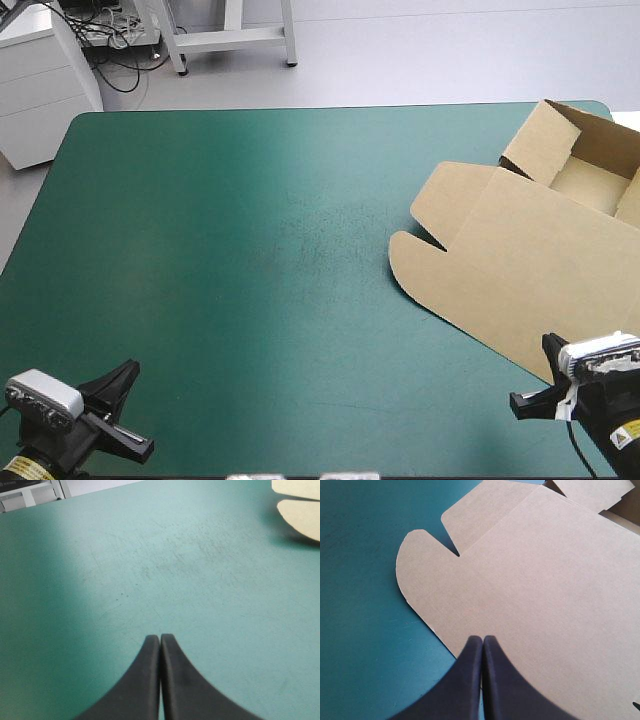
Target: Fold the box
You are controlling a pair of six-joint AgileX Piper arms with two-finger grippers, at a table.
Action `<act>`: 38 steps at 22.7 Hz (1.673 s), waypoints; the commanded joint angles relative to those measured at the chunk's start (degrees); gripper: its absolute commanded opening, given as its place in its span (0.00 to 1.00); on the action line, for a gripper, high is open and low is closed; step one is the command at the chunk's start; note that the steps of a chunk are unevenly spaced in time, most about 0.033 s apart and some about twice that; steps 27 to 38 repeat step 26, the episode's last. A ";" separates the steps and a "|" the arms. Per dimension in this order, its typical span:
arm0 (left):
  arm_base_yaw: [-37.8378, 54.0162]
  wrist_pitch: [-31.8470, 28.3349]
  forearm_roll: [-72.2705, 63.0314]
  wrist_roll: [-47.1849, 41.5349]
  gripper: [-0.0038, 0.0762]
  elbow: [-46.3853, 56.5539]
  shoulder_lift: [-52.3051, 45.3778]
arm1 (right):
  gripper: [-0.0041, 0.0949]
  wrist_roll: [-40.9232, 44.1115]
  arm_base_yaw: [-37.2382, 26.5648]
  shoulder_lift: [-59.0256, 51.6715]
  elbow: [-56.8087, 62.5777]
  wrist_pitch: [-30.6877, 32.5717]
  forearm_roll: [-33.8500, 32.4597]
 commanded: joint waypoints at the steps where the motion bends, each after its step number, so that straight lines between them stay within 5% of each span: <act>1: 0.00 -3.41 0.13 -0.35 0.01 -1.43 -1.22 | 0.02 -0.50 0.21 -4.10 2.27 -7.36 0.26; 14: 0.00 -3.41 0.13 -0.35 0.01 -1.43 -1.58 | 0.02 0.99 0.21 -18.42 7.05 -5.64 -2.27; 38: 0.00 -3.54 0.13 -0.35 0.01 -1.43 -1.58 | 0.02 0.75 0.21 -18.46 7.21 -6.13 -1.96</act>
